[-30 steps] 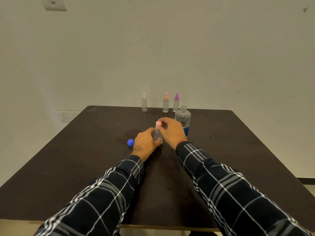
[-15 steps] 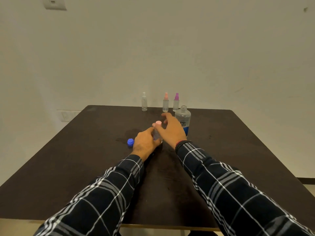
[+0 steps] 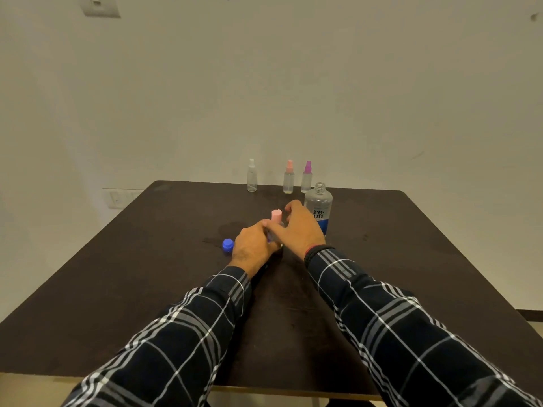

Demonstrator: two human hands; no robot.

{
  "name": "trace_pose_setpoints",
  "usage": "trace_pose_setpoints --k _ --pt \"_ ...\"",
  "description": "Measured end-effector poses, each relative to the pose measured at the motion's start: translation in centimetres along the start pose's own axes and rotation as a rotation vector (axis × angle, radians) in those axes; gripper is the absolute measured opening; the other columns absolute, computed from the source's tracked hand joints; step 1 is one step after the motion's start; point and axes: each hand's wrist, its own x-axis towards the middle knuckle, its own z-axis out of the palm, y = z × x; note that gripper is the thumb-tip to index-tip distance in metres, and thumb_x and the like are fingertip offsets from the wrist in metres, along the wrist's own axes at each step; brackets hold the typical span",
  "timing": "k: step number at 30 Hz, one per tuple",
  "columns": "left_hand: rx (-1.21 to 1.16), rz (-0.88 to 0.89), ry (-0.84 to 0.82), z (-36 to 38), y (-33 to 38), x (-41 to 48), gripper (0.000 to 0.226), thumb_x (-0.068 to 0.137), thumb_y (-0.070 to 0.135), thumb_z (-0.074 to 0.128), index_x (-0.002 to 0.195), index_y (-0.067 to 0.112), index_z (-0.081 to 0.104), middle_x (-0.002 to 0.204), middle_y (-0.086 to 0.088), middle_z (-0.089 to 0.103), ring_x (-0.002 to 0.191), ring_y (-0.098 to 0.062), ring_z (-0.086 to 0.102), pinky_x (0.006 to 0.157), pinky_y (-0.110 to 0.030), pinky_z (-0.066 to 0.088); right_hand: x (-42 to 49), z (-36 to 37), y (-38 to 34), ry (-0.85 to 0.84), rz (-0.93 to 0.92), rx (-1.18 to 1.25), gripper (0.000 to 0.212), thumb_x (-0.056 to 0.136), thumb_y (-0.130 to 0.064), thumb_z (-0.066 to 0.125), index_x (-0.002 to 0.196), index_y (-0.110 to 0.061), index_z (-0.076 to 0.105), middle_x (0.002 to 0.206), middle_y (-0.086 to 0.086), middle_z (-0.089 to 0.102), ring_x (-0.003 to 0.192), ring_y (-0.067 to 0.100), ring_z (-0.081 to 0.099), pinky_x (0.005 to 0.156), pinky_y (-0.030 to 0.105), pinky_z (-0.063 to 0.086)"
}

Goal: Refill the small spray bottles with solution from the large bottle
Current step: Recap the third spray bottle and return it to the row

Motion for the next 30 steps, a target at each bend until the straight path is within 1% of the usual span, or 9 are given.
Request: trace_pose_setpoints --k 3,5,9,11,14,17,23,27,30 --pt "-0.028 0.058 0.012 -0.1 0.0 -0.2 0.042 0.090 0.039 0.070 0.126 0.021 0.057 0.113 0.001 0.069 0.104 -0.018 0.065 0.097 -0.040 0.052 -0.3 -0.2 0.6 -0.018 -0.112 0.065 0.050 0.097 -0.044 0.055 0.142 -0.022 0.049 0.136 0.000 0.056 0.122 0.016 0.054 0.105 0.035 0.045" --pt "-0.026 0.068 0.020 -0.2 0.0 -0.3 0.045 0.090 0.041 0.070 0.129 0.022 0.056 0.115 0.000 0.068 0.103 -0.017 0.065 0.096 -0.039 0.053 -0.3 -0.2 0.6 -0.008 -0.120 0.050 0.037 0.101 -0.032 0.052 0.136 -0.022 0.058 0.133 0.000 0.061 0.122 0.017 0.056 0.106 0.033 0.044" --pt "-0.023 0.068 0.020 -0.2 0.0 -0.3 0.043 0.090 0.044 0.068 0.127 0.025 0.057 0.113 0.002 0.070 0.101 -0.016 0.066 0.094 -0.039 0.054 -0.4 -0.4 0.3 0.136 -0.020 0.008 0.027 0.094 -0.050 0.059 0.085 -0.025 0.060 0.078 -0.007 0.061 0.073 0.008 0.056 0.066 0.025 0.046" --pt "-0.033 0.072 0.036 -0.3 0.0 -0.4 0.038 0.088 0.049 0.067 0.118 0.027 0.060 0.105 0.004 0.071 0.095 -0.015 0.067 0.090 -0.040 0.055 -0.6 -0.3 0.2 0.185 -0.031 0.001 0.034 0.091 -0.056 0.059 0.080 -0.024 0.053 0.075 -0.007 0.056 0.068 0.007 0.051 0.060 0.023 0.039" --pt "-0.028 0.076 0.018 -0.3 -0.1 -0.4 0.039 0.089 0.047 0.068 0.119 0.025 0.059 0.105 0.003 0.071 0.095 -0.015 0.066 0.090 -0.041 0.055 -0.5 -0.2 0.0 0.161 -0.070 0.113 0.028 0.093 -0.044 0.060 0.113 -0.025 0.057 0.109 -0.005 0.062 0.098 0.010 0.059 0.083 0.029 0.051" --pt "-0.030 0.080 0.024 -0.2 0.0 -0.4 0.043 0.089 0.042 0.070 0.126 0.024 0.057 0.111 0.002 0.071 0.099 -0.016 0.066 0.094 -0.040 0.054 -0.1 0.0 -0.2 0.027 -0.114 0.059 0.036 0.101 -0.026 0.052 0.136 -0.025 0.057 0.137 -0.002 0.059 0.127 0.015 0.053 0.109 0.035 0.043" --pt "-0.010 0.045 0.000 -0.2 0.0 -0.3 0.042 0.089 0.040 0.070 0.125 0.022 0.056 0.113 -0.001 0.069 0.101 -0.018 0.065 0.095 -0.038 0.052 0.2 -0.1 -1.3 0.090 -0.042 -0.086 0.017 0.095 -0.036 0.060 0.110 -0.028 0.064 0.108 -0.003 0.069 0.101 0.018 0.063 0.090 0.039 0.053" --pt "-0.007 0.029 -0.002 -0.2 0.1 -0.2 0.048 0.090 0.041 0.069 0.131 0.022 0.055 0.116 -0.002 0.068 0.105 -0.019 0.065 0.098 -0.039 0.051 0.7 -0.2 -1.5 -0.026 -0.022 -0.105 0.032 0.097 -0.025 0.060 0.129 -0.023 0.061 0.128 0.003 0.064 0.119 0.022 0.059 0.104 0.039 0.047" --pt "-0.005 0.040 0.002 -0.2 0.1 -0.3 0.049 0.090 0.041 0.069 0.133 0.023 0.054 0.115 -0.003 0.069 0.103 -0.019 0.065 0.098 -0.041 0.052 0.7 -0.2 -1.2 -0.002 -0.032 -0.125 0.024 0.097 -0.023 0.059 0.121 -0.022 0.065 0.120 0.003 0.067 0.111 0.022 0.061 0.098 0.036 0.049"
